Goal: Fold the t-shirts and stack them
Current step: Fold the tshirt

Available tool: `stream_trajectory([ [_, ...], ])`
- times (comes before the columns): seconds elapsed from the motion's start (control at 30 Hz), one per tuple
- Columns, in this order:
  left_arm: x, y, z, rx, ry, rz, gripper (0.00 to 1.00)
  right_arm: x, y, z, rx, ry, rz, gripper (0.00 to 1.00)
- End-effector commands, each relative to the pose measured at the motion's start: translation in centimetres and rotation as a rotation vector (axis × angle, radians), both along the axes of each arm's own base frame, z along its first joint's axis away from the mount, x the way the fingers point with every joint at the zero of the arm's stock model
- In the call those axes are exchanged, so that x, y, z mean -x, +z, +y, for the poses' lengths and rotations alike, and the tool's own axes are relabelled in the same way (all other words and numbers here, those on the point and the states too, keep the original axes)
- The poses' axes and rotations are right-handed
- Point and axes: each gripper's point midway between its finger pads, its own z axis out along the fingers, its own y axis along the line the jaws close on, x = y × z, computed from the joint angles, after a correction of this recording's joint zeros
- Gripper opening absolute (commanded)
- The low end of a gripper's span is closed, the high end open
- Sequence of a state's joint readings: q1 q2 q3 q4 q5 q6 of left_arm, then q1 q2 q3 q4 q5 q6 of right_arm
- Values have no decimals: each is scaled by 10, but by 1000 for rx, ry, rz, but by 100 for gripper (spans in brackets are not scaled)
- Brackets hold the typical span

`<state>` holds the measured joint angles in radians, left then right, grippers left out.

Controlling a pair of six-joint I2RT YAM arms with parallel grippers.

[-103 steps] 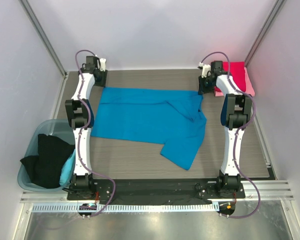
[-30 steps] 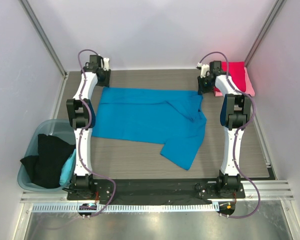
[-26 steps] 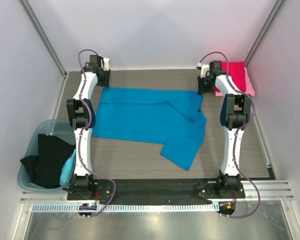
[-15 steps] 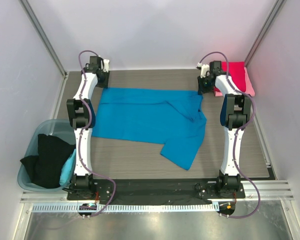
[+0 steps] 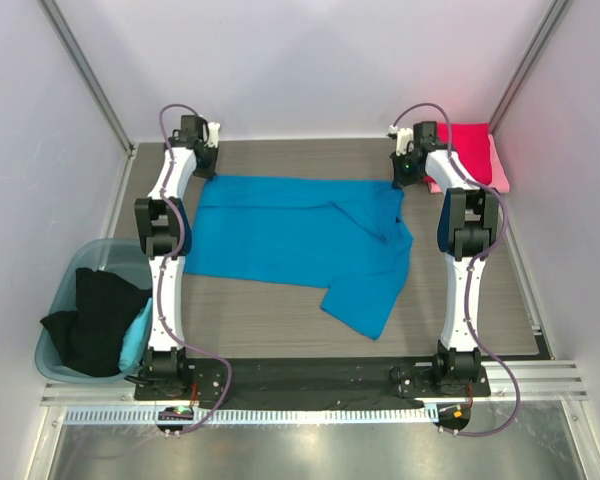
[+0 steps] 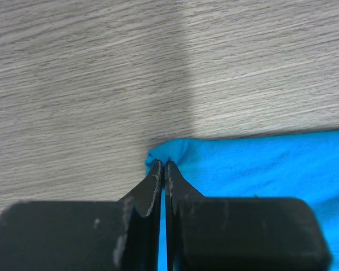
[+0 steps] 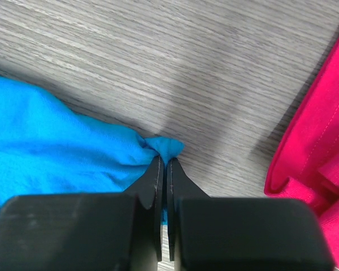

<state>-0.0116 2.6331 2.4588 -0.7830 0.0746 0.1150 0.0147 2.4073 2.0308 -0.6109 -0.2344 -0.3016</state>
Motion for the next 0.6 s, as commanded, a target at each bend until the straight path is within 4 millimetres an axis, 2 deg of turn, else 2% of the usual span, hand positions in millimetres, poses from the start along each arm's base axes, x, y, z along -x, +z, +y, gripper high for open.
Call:
stream_trajectory([
  [0.0,5,-2,7,-17,-2,20,0,15,-19,5,19,13,71,1],
  [0.07,4,2,8,-22,2,11,0,10,-13,4,24,8,51,1],
  [0.17,-2,21,9,-27,2,-34,0,-3,9,1,34,-2,-11,1],
  [0.2,-4,34,10,-32,6,-58,0,-6,16,1,35,0,-28,1],
  [0.27,-10,57,10,-32,9,-109,0,-14,42,0,41,10,-88,1],
  [0.3,-12,76,10,-35,11,-145,0,-17,52,0,45,13,-111,1],
  [0.4,-12,110,10,-31,13,-204,0,-24,94,0,47,15,-199,1],
  [0.43,-11,131,10,-29,14,-237,0,-25,102,-2,46,11,-214,1],
  [0.47,-8,142,9,-28,12,-250,0,-25,125,-2,43,10,-259,1],
  [0.5,-5,149,10,-30,12,-256,0,-24,133,-1,37,8,-273,1],
  [0.53,-1,174,11,-35,11,-294,0,-21,154,-3,29,-2,-306,1],
  [0.57,4,178,11,-39,10,-292,1,-19,163,-4,20,-4,-320,1],
])
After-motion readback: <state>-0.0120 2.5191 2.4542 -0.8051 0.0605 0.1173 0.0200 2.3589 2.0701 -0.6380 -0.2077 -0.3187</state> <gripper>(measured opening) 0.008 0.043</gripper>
